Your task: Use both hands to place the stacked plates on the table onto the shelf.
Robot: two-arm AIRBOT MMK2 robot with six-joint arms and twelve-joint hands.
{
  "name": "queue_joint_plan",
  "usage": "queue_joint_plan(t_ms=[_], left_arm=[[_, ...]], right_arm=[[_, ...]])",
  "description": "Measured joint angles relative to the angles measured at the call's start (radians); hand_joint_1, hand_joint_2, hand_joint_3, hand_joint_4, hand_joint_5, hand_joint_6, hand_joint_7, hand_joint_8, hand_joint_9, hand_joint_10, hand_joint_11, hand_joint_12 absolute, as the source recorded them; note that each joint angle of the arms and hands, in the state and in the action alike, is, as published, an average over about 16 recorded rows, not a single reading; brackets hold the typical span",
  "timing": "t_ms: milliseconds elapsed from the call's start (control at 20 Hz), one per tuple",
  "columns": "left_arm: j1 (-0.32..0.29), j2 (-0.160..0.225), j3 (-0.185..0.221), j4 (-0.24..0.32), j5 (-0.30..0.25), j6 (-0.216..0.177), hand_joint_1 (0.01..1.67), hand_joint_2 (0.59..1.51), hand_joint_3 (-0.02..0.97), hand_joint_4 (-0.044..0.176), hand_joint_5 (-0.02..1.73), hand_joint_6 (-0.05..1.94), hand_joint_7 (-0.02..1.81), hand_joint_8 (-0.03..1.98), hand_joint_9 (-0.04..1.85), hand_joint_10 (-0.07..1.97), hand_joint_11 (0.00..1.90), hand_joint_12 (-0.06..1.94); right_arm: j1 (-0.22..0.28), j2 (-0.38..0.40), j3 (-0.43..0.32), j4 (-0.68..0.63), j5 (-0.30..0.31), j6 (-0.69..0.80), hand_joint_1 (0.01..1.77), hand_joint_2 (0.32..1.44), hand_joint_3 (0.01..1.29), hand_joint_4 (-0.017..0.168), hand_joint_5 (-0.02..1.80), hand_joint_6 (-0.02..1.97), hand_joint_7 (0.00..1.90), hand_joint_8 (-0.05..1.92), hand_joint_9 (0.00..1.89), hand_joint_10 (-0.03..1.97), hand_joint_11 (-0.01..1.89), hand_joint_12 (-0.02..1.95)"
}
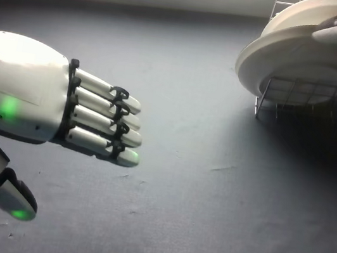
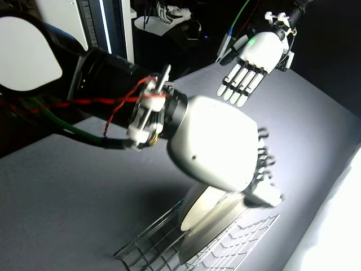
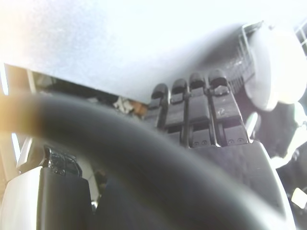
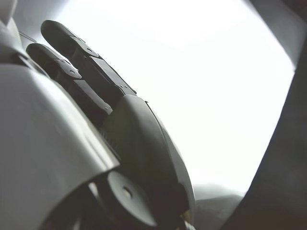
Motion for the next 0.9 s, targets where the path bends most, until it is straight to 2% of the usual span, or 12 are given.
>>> queue_joint_plan(t_ms=[200, 550, 650, 900], left_arm=[[0.005, 0.000, -0.015, 0.000, 0.002, 0.001, 0.01, 1.177, 0.015, 0.005, 0.02, 0.00, 0.02, 0.00, 0.02, 0.01, 0.02, 0.01], [0.019, 0.000, -0.038, -0.001, 0.005, 0.002, 0.01, 1.178, 0.015, 0.004, 0.03, 0.00, 0.03, 0.00, 0.03, 0.01, 0.02, 0.04], [0.023, 0.000, -0.042, 0.000, 0.005, 0.003, 0.01, 1.178, 0.015, 0.004, 0.05, 0.00, 0.05, 0.00, 0.05, 0.01, 0.02, 0.09], [0.027, 0.001, -0.047, -0.001, 0.006, 0.003, 0.01, 1.179, 0.015, 0.004, 0.06, 0.00, 0.07, 0.00, 0.06, 0.01, 0.02, 0.13]], right_arm=[[-0.027, -0.003, -0.003, -0.098, 0.158, -0.016, 1.12, 1.04, 0.01, 0.001, 0.55, 0.20, 0.66, 0.07, 0.47, 0.51, 0.16, 1.41], [-0.092, 0.000, -0.004, -0.267, 0.447, -0.065, 0.97, 1.04, 0.01, 0.003, 0.36, 0.09, 0.41, 0.04, 0.27, 0.30, 0.06, 1.06], [-0.107, 0.004, -0.004, -0.290, 0.501, -0.080, 0.92, 1.05, 0.01, 0.003, 0.31, 0.07, 0.35, 0.03, 0.23, 0.25, 0.04, 0.98], [-0.125, 0.009, -0.004, -0.328, 0.583, -0.102, 0.83, 1.06, 0.01, 0.003, 0.21, 0.02, 0.21, 0.03, 0.12, 0.14, 0.01, 0.76]])
